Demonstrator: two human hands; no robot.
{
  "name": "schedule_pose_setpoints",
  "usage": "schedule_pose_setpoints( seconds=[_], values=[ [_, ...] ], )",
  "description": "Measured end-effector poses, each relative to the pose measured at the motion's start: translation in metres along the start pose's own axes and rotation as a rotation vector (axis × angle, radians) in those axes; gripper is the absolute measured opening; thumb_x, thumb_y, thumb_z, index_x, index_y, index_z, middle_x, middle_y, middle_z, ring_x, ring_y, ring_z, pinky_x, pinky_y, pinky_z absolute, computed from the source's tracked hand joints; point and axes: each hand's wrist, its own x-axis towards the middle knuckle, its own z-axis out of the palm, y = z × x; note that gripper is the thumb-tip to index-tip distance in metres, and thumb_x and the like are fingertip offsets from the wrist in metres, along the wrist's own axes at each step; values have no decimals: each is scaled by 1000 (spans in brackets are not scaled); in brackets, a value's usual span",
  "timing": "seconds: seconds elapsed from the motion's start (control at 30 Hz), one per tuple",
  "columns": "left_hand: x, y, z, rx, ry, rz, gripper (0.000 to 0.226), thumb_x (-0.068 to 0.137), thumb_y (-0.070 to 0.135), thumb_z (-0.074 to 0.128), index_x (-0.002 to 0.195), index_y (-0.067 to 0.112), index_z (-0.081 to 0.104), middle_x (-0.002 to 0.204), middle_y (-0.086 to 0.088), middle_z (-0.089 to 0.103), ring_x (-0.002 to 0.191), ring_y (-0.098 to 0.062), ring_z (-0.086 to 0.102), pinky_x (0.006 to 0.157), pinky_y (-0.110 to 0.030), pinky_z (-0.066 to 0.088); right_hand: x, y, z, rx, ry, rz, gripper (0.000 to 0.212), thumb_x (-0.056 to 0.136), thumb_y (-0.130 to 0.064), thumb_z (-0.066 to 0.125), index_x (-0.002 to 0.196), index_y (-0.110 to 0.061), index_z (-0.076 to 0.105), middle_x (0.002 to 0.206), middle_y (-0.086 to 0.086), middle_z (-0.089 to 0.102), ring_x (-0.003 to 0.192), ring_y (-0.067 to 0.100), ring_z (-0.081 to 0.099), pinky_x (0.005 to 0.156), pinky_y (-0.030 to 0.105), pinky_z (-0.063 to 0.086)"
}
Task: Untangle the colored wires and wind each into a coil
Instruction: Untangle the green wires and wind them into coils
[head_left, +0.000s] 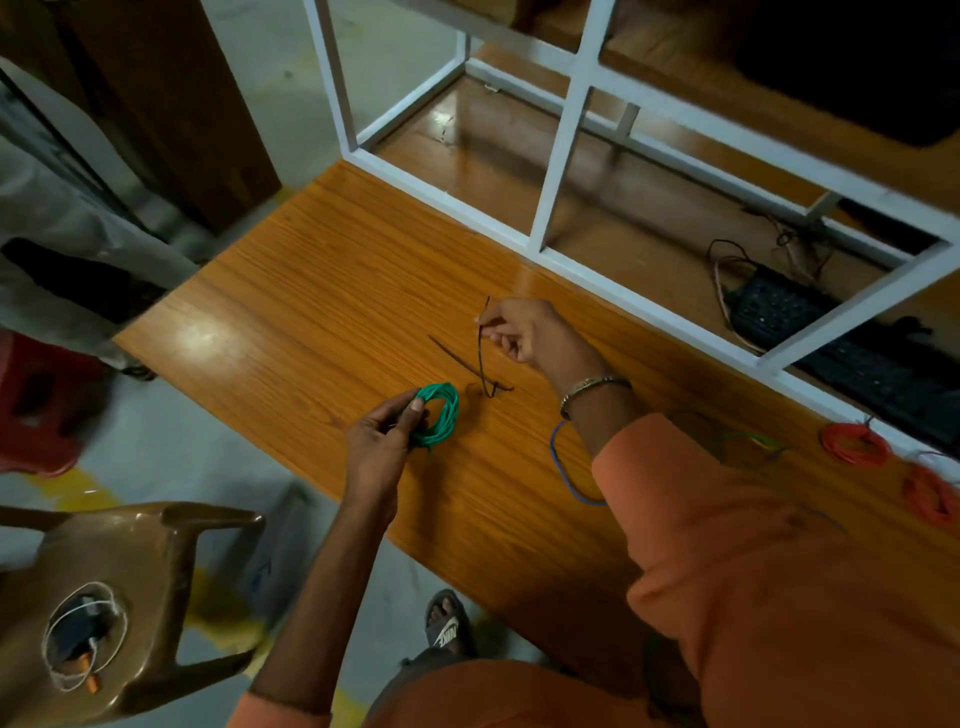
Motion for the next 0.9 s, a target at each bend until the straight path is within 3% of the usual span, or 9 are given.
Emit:
schedule_pose_setpoints(
  seconds=[0.17, 0.3, 0.43, 0.57, 0.63, 0.7, 0.8, 0.9],
  values=[
    [6, 3, 42, -10, -52, 36, 27, 100, 14, 69, 126, 6, 73, 113, -12, 77, 85, -2, 74, 69, -18, 59, -43, 18, -57, 257, 112, -191, 5, 85, -2, 75, 88, 1, 75, 79, 13, 75, 55, 14, 57, 44, 19, 40],
    [-1, 4, 86, -15, -110, 49, 26, 100, 10, 68, 124, 3, 73, 104, -10, 76, 80, -2, 73, 70, -21, 61, -61, 49, -113, 482, 191, -251, 3, 84, -5, 76, 82, -4, 74, 77, 11, 74, 55, 12, 61, 42, 16, 40],
    [-15, -1, 128, -30, -143, 86, 24, 99, 7, 68, 122, 4, 73, 98, -9, 76, 77, -6, 71, 66, -21, 58, -64, 82, -161, 611, 284, -314, 11, 86, -3, 74, 95, 2, 73, 78, 13, 73, 58, 13, 63, 41, 16, 41],
    [-32, -16, 155, -61, -79, 93, 26, 100, 8, 67, 123, -1, 72, 100, -12, 75, 82, -12, 69, 64, -20, 57, -54, 115, -189, 710, 282, -229, 4, 92, -3, 68, 95, -3, 68, 80, 12, 69, 52, 8, 67, 40, 13, 43],
    [-37, -24, 161, -56, -41, 55, 24, 101, 7, 66, 123, -1, 72, 88, 1, 78, 85, -17, 68, 63, -22, 58, -43, 138, -196, 729, 298, -132, 12, 96, -6, 63, 83, -7, 63, 87, 14, 67, 51, 7, 63, 37, 11, 42],
    [-42, -33, 161, -55, 4, -3, 25, 102, 7, 65, 124, -4, 70, 73, 10, 75, 83, -18, 66, 63, -24, 55, -32, 158, -201, 758, 339, -64, 20, 97, -4, 60, 78, -8, 57, 104, 24, 67, 61, 13, 60, 37, 12, 44],
    [-53, -45, 158, -69, 54, -79, 30, 102, 11, 65, 128, -5, 68, 88, -9, 73, 78, -15, 68, 64, -26, 58, -34, 169, -204, 786, 369, -31, 11, 97, -2, 60, 86, -3, 60, 122, 28, 68, 69, 20, 64, 41, 15, 50],
    [-64, -56, 158, -108, 80, -111, 32, 102, 11, 65, 130, -5, 66, 93, -14, 70, 82, -18, 68, 69, -31, 57, -46, 167, -204, 772, 311, -76, 12, 97, -3, 59, 84, -3, 60, 110, 29, 70, 75, 26, 67, 43, 17, 52]
  ],
)
